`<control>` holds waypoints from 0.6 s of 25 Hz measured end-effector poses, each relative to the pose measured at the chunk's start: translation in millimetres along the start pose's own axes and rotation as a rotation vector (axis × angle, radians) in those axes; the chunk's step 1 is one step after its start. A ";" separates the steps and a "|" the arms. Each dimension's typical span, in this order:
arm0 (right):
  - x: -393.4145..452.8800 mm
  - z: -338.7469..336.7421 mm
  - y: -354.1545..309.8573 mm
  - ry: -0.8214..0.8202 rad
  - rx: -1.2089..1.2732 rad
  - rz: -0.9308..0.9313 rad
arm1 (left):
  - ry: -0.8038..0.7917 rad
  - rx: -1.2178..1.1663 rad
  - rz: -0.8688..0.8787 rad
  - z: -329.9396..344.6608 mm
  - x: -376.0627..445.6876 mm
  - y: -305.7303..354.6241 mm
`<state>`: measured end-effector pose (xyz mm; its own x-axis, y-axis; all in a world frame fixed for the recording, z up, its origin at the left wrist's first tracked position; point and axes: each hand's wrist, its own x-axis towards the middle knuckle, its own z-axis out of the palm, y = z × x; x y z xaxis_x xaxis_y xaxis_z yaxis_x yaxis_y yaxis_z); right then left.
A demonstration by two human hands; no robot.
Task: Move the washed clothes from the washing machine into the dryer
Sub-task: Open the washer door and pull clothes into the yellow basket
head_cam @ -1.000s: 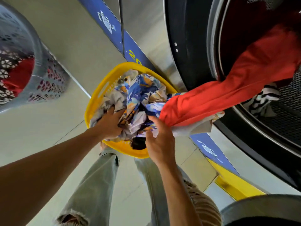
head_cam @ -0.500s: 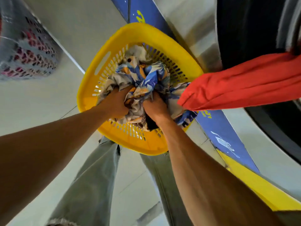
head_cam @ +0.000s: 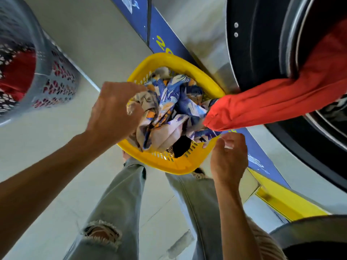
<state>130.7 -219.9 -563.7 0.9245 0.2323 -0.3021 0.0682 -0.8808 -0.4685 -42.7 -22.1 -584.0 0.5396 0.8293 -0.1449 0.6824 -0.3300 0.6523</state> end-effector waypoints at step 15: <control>-27.0 59.5 31.1 -0.104 0.037 0.286 | -0.330 0.176 -0.039 34.9 24.0 -44.3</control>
<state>85.6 -229.1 -619.5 0.8609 0.0193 -0.5085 -0.2051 -0.9014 -0.3814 -42.8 -3.3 -642.3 0.6222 0.6625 -0.4172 0.7640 -0.3974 0.5083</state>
